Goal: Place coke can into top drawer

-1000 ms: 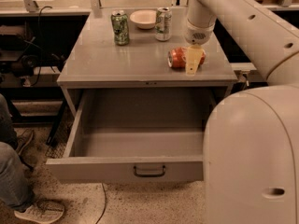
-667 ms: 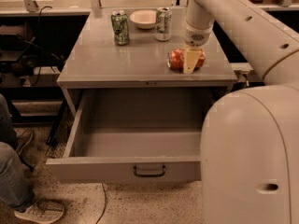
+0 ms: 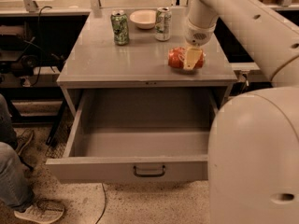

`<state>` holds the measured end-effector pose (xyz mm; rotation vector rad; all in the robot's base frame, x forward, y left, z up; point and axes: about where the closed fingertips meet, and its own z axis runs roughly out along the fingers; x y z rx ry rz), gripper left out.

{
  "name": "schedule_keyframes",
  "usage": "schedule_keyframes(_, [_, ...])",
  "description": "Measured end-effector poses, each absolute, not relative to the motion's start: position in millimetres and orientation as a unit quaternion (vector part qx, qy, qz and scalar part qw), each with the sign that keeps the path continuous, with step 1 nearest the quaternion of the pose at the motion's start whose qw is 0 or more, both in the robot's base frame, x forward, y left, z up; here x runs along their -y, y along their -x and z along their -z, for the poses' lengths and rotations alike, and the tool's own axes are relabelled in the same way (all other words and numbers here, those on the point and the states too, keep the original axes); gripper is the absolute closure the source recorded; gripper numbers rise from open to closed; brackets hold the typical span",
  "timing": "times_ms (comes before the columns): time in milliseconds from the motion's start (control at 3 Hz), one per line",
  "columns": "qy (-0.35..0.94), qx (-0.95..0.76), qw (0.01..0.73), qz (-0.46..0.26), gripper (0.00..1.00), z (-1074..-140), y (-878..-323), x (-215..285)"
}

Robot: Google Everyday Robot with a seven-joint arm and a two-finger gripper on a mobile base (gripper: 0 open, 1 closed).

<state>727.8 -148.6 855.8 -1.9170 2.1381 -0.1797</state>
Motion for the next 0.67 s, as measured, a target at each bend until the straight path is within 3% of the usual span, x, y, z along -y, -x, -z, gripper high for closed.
schedule_keyframes(333, [0.651,-0.743,0.142,0.052,1.0,-878.6,-695.0,158.9])
schedule_keyframes(667, [0.623,-0.773,0.119,-0.002,1.0,-897.8,-601.2,162.1])
